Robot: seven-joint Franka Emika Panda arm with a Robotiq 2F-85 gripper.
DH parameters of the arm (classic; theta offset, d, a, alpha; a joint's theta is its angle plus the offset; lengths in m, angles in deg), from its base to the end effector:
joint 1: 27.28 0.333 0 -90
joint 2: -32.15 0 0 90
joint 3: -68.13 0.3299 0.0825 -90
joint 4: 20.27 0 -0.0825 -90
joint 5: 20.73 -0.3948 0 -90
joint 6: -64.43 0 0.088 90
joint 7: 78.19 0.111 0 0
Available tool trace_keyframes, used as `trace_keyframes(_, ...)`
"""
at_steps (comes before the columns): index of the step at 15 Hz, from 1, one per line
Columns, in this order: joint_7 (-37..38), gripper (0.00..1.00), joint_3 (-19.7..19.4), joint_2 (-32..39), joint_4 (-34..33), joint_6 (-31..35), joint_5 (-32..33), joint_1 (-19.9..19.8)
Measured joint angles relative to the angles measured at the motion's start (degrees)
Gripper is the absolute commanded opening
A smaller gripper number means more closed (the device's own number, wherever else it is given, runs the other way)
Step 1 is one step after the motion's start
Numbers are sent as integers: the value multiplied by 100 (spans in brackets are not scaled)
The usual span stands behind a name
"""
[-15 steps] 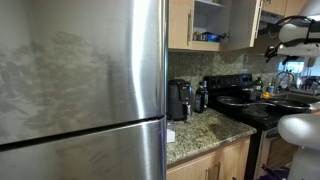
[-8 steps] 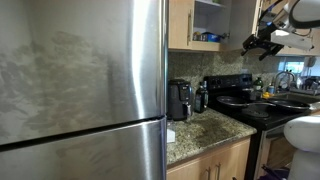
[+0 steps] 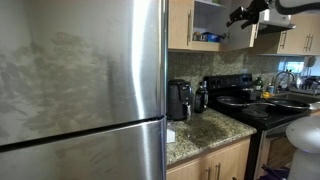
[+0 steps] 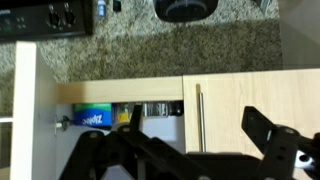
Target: Open the right door of the cabinet above the air fryer
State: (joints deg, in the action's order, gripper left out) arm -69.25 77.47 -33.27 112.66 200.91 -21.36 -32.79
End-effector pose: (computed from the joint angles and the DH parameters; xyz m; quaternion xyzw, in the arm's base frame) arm 0.2071 0.0653 0.8085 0.8241 -0.0352 0.5650 0.0196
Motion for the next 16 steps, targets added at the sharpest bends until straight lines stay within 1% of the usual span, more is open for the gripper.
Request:
trace_keyframes(3,-208,100,119,971,-195,1592,388,1)
trace_keyframes(4,-183,100,131,1179,-244,1756,415,1)
trace_keyframes(7,-154,100,118,1189,-243,1735,442,-18)
trace_keyframes(10,-83,100,-9,1013,-245,1676,612,-335)
trace_keyframes(14,-134,100,-591,731,-238,1640,907,-862)
trace_keyframes(16,-188,100,-841,652,-200,1640,980,-975)
